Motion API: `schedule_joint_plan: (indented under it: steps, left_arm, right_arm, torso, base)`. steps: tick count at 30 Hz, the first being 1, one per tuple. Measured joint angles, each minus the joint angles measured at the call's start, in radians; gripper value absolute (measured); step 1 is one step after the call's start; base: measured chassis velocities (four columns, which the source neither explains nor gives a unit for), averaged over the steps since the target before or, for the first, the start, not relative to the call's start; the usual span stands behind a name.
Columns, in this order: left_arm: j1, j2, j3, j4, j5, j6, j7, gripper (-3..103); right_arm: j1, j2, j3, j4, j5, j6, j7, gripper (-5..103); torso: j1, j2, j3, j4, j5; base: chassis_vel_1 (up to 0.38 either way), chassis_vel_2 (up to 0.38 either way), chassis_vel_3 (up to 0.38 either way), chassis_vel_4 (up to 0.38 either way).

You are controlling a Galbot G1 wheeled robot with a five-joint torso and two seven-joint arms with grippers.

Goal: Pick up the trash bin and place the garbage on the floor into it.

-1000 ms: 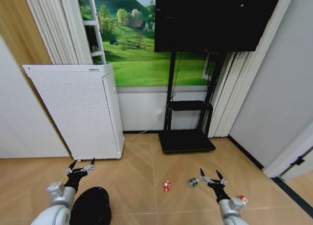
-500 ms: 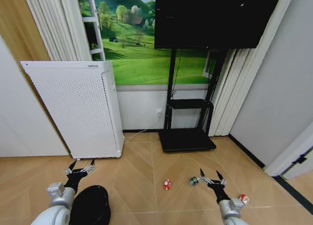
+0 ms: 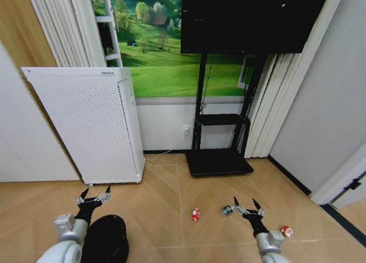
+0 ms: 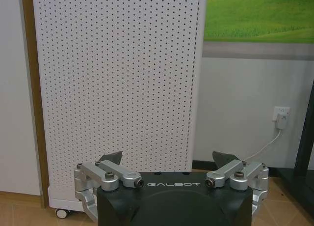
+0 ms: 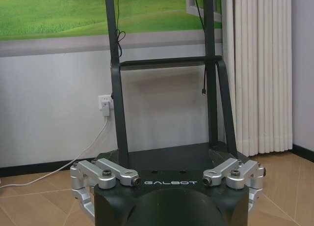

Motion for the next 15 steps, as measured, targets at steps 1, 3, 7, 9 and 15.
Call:
schedule_joint_plan:
  steps: [1, 3, 7, 9, 15]
  left_arm:
    - [0.0, -0.001, 0.0, 0.0, 0.001, 0.0, 0.0, 100]
    - [0.0, -0.001, 0.0, 0.0, 0.001, 0.0, 0.0, 100]
    - [0.0, 0.0, 0.0, 0.0, 0.001, 0.0, 0.001, 100]
    - [0.0, 0.001, 0.0, 0.001, 0.002, 0.0, 0.002, 100]
    - [-0.002, 0.004, 0.001, 0.005, 0.002, 0.0, 0.002, 100]
  right_arm:
    - [0.001, 0.0, -0.001, 0.0, 0.0, 0.0, 0.0, 100]
    - [0.001, 0.001, -0.002, -0.001, 0.0, 0.0, 0.0, 100]
    - [0.005, 0.003, -0.004, -0.006, 0.0, -0.001, 0.0, 100]
    - [0.006, 0.004, -0.004, -0.009, 0.0, -0.001, 0.0, 100]
    - [0.008, 0.006, -0.004, -0.016, 0.0, -0.001, 0.001, 100]
  torso:
    - [-0.002, -0.007, -0.005, 0.0, 0.0]
    - [-0.004, -0.012, -0.008, 0.0, 0.0]
    - [-0.009, -0.029, -0.02, 0.0, 0.0]
    - [-0.011, -0.036, -0.025, 0.0, 0.0]
    - [-0.019, -0.064, -0.045, 0.0, 0.0]
  base:
    - [0.0, 0.0, 0.0, 0.0]
    - [0.0, 0.0, 0.0, 0.0]
    - [0.0, 0.0, 0.0, 0.0]
    - [0.0, 0.0, 0.0, 0.0]
    - [0.0, 0.0, 0.0, 0.0]
